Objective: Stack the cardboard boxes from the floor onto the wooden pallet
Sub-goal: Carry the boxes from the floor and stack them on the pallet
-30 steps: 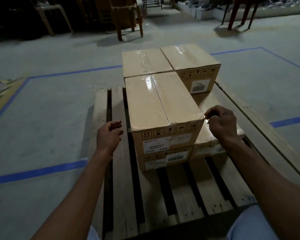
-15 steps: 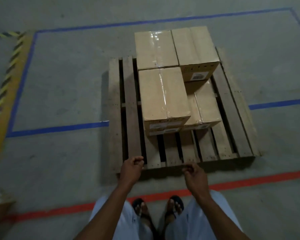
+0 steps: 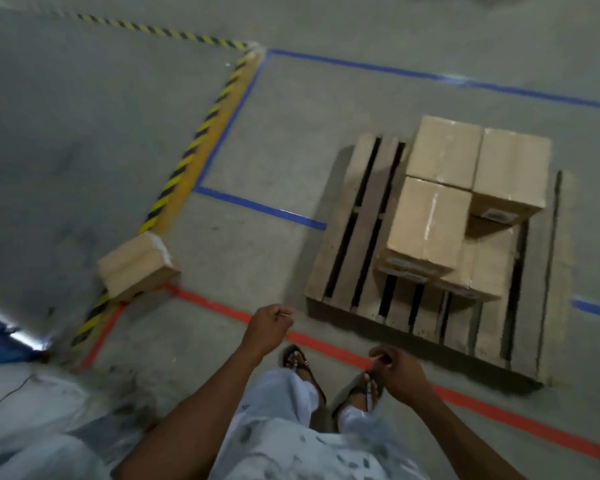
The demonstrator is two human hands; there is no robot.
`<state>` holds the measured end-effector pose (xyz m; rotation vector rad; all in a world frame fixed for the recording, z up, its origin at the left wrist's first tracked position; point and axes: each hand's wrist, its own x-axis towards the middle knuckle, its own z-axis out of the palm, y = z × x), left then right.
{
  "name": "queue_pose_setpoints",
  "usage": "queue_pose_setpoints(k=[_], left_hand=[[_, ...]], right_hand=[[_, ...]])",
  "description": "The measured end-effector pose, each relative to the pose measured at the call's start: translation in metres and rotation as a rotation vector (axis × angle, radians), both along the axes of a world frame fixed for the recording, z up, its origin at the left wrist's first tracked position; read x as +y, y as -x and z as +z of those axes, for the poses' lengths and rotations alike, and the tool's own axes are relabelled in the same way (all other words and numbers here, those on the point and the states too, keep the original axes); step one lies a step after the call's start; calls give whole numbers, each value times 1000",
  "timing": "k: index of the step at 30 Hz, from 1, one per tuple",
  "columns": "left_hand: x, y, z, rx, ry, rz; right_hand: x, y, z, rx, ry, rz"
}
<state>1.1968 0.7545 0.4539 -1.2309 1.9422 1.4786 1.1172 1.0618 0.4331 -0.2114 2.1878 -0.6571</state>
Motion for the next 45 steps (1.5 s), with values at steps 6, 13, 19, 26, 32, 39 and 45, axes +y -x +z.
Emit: queue_pose_setpoints(k=[6, 13, 19, 26, 32, 39, 45], left_hand=[[-92, -68, 9, 16, 46, 351], [-235, -137, -24, -63, -24, 640], [-332, -176, -13, -128, -16, 766], [-435, -189, -14, -76, -51, 946], [-549, -200, -42, -114, -96, 1134], [-680, -198, -83, -251, -154, 1262], [-793, -175, -186, -207, -194, 1121]], right_hand=[[-112, 45, 28, 56, 12, 184], [-336, 50, 30, -2, 87, 363], [-506, 43, 41, 1, 158, 525], [-636, 46, 52, -63, 109, 501], [-786, 60, -17, -139, 115, 539], [-974, 69, -100, -285, -90, 666], [-1056, 66, -213, -351, -264, 657]])
